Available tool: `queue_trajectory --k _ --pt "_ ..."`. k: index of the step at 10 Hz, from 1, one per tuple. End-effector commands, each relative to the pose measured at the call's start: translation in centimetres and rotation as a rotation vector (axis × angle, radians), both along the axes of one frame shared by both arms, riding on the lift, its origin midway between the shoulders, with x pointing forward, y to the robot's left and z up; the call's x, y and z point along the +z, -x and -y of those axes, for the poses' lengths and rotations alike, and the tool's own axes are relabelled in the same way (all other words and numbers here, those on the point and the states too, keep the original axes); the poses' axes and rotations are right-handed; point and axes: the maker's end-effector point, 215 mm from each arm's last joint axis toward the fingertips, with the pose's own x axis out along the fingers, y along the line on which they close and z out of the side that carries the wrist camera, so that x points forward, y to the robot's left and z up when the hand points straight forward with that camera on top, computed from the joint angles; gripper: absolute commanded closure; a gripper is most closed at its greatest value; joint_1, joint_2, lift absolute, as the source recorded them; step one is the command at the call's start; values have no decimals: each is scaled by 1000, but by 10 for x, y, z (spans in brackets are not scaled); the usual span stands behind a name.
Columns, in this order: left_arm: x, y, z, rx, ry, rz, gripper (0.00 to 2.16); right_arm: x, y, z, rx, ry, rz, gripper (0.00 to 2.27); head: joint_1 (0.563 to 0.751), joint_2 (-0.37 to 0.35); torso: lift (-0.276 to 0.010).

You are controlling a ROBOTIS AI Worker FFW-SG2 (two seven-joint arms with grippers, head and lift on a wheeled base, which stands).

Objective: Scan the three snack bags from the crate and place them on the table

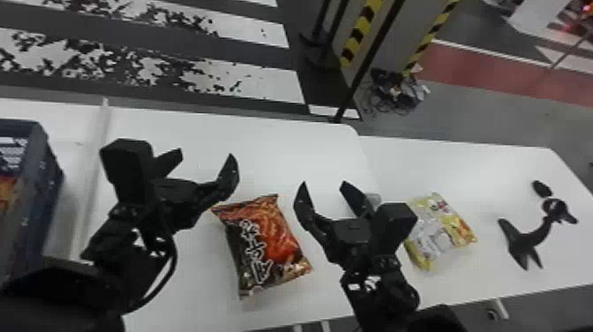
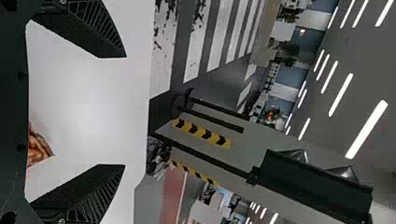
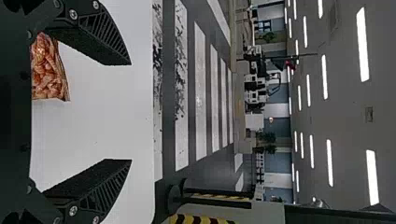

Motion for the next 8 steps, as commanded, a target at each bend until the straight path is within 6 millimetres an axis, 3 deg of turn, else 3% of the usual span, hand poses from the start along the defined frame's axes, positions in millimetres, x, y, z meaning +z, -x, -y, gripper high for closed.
queue_trajectory --k 1,4,5,8 --pt "23 2 -51 63 8 41 29 -2 -1 5 -8 3 -2 154 695 -318 -62" --pt "24 30 -125 158 -91 61 29 -7 0 12 -21 -9 -8 154 695 -234 -62" --pt "26 39 -142 180 -169 83 29 -12 0 13 -29 -15 -13 154 695 -206 -62" --pt "38 71 -176 223 -194 137 29 -22 2 17 -43 -42 -8 154 695 -161 -62"
